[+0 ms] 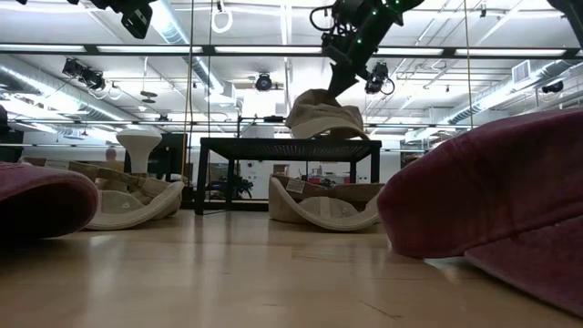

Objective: Pick & Place hat
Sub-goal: Put the right brown cap on the shelf

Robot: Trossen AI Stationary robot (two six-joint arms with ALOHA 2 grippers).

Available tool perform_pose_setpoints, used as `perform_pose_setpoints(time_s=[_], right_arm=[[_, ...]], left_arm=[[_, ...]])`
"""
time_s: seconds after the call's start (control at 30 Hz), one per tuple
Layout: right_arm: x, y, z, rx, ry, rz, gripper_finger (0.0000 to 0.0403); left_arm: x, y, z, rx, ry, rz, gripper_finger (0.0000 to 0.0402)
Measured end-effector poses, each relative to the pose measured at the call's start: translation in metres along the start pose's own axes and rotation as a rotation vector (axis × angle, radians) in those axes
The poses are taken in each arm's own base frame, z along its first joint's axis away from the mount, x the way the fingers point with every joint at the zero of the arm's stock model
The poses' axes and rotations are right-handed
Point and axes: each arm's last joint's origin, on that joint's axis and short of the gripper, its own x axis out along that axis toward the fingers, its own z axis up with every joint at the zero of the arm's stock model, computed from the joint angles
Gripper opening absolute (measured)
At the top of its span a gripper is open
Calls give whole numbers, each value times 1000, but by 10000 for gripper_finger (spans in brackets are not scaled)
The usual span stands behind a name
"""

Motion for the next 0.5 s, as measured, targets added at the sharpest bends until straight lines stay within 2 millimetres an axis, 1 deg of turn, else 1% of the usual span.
perform_pose_setpoints(time_s=[0.1, 0.27, 0.5], right_arm=[[4, 0, -2, 11, 4, -20, 0], [4, -2, -2, 38, 3, -85, 0], [4, -2, -1, 39, 0, -86, 0]], left_arm=[[0, 0, 0, 0, 0, 0, 14], [0, 0, 0, 0, 0, 0, 14], [0, 0, 0, 0, 0, 0, 14]])
